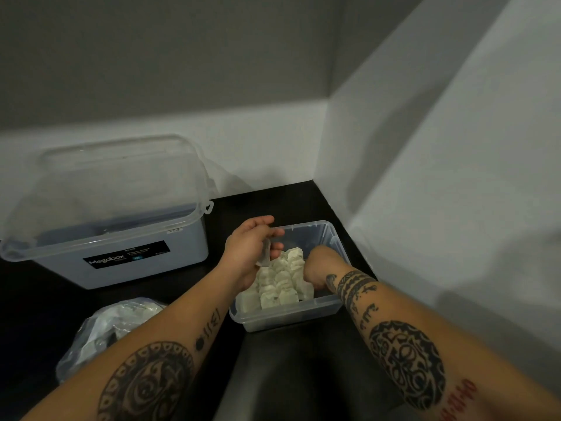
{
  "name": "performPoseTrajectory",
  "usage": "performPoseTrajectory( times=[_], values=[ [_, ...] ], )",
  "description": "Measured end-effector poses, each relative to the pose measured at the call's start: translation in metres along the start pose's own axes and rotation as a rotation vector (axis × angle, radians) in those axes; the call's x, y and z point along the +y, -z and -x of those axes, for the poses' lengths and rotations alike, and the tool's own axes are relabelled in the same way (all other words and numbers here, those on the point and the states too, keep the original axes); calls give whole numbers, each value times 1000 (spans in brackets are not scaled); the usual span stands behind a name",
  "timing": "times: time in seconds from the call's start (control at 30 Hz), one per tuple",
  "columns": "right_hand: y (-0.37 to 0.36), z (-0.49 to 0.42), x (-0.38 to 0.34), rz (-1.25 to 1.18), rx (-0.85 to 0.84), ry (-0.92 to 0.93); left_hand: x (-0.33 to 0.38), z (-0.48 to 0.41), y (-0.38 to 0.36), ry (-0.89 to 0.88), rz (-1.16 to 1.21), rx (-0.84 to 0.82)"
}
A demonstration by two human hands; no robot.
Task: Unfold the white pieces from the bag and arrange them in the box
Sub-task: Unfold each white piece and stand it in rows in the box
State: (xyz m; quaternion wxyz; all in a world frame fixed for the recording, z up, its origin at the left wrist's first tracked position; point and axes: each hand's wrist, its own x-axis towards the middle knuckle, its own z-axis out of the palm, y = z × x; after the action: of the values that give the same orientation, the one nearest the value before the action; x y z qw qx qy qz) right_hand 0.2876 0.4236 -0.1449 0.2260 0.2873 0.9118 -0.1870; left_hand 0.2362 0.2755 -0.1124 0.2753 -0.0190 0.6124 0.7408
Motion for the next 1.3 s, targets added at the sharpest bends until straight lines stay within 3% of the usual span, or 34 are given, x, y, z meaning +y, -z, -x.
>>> performPoseTrajectory(
  times=[0.13, 0.23, 0.33, 0.53, 0.7, 0.87, 1.1, 1.3],
  values=[
    [22, 10, 0, -38, 105, 97, 3, -1, -8, 33, 173, -6],
    [42, 20, 3, -284, 219, 168, 5, -2, -13, 57, 263, -4],
    [57, 33, 6, -540, 340, 360, 4, -4, -17, 26, 310, -44],
    [56, 47, -3, -731, 179, 482, 12, 3, -23, -115, 224, -192],
    [53, 42, 3, -847, 235, 534, 15, 8, -25, -192, 130, -205],
    [54, 33, 11, -800, 317, 550, 2, 12, -18, -307, -201, -34],
    [50, 36, 18, -614, 326, 547, -4, 12, -13, -351, -400, -26],
    [41, 36, 14, -177, -7, 278, -9, 4, -1, -346, -467, 121]
  ],
)
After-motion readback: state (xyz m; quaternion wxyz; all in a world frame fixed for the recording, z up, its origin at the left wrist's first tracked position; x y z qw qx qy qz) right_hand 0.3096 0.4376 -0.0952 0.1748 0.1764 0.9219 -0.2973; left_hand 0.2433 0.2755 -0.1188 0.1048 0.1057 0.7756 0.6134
